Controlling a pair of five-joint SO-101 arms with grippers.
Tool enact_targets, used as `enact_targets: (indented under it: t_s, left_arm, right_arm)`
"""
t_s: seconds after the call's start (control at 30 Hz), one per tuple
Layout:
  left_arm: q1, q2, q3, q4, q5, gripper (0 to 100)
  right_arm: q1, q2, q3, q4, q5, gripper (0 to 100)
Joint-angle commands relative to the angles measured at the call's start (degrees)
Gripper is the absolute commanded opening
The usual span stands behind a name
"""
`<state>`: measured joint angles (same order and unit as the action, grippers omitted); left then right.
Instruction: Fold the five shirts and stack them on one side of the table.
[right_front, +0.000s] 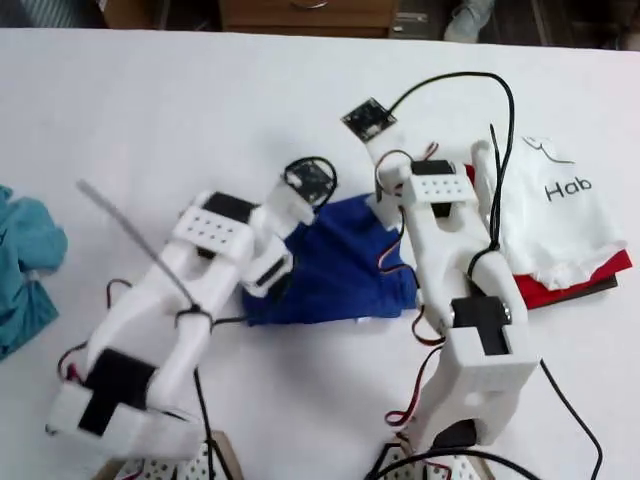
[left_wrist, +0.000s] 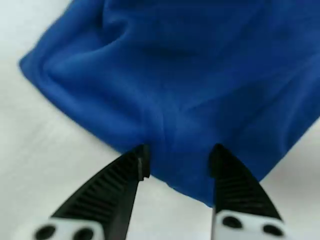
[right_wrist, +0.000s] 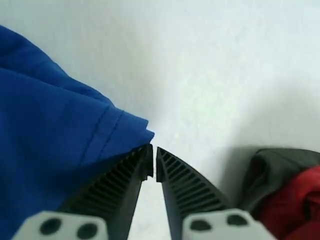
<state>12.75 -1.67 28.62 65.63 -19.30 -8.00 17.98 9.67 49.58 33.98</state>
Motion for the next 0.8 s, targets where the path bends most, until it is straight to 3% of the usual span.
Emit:
enact_targets:
  t_s: [0.0,0.2,0.47,0.77]
  left_arm:
    - [0.5,4.8,-0.1,-0.7,-0.1,22]
    - [-0.1,7.6,-0.1,-0.7,-0.1,22]
    - [-0.1,7.6,-1.1,-0.6,-0.1,22]
    - [-0.1,7.6,-1.1,-0.6,0.2,22]
  right_arm:
    - [0.4,-0.7,-2.5,0.2,-0.3,2.3]
    - [0.7,-0.7,-5.0,2.5,-0.3,2.3]
    - [-4.5,-2.0,-16.1,18.2,-0.8,2.3]
    - [-5.6,0.7,-16.4,16.6,-0.8,2.3]
